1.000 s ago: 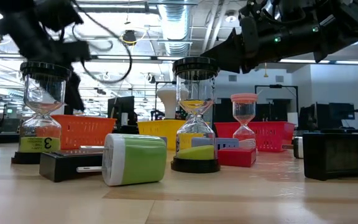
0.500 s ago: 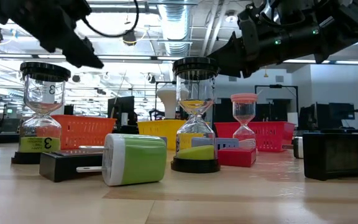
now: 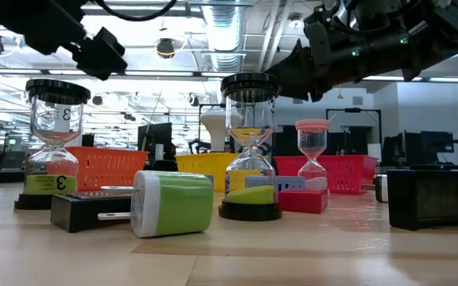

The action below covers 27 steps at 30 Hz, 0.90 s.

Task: Pick & Place Office items
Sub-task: Put the left green hourglass into the yellow basket

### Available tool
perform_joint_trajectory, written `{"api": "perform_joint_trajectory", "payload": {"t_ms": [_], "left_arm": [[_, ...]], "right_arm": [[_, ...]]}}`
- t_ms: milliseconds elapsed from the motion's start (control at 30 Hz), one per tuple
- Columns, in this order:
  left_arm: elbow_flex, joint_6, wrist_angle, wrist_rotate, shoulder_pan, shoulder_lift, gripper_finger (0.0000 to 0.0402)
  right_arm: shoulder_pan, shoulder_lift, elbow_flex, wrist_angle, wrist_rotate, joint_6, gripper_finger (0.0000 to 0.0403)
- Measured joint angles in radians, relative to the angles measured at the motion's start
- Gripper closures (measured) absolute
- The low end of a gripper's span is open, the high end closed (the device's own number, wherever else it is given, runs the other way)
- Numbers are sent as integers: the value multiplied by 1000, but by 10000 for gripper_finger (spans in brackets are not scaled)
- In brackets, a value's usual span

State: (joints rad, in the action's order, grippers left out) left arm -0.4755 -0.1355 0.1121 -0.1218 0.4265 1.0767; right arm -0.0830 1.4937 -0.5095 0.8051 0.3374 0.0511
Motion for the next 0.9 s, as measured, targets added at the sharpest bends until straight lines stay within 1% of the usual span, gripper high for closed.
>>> {"api": "perform_joint_trajectory", "payload": {"t_ms": [100,267,433,567,733,900], "left_arm": [[0,-16,46,0,44,55,135],[0,-79,52,-8,82,129,125],[0,-50,51,-28,92,184,113],[0,-16,54,-40,92,209,111],[0,-7,54,-42,92,216,119],[0,-7,53,-38,92,213,149]], "right_arm": [[-1,0,0,0,0,2,148],[-1,0,0,0,0,2,148],[-1,0,0,0,0,26,148],[-7,0,0,0,0,32,148],[-16,0,0,0,0,31,148],[-14,0,-1,0,0,28,148]]}}
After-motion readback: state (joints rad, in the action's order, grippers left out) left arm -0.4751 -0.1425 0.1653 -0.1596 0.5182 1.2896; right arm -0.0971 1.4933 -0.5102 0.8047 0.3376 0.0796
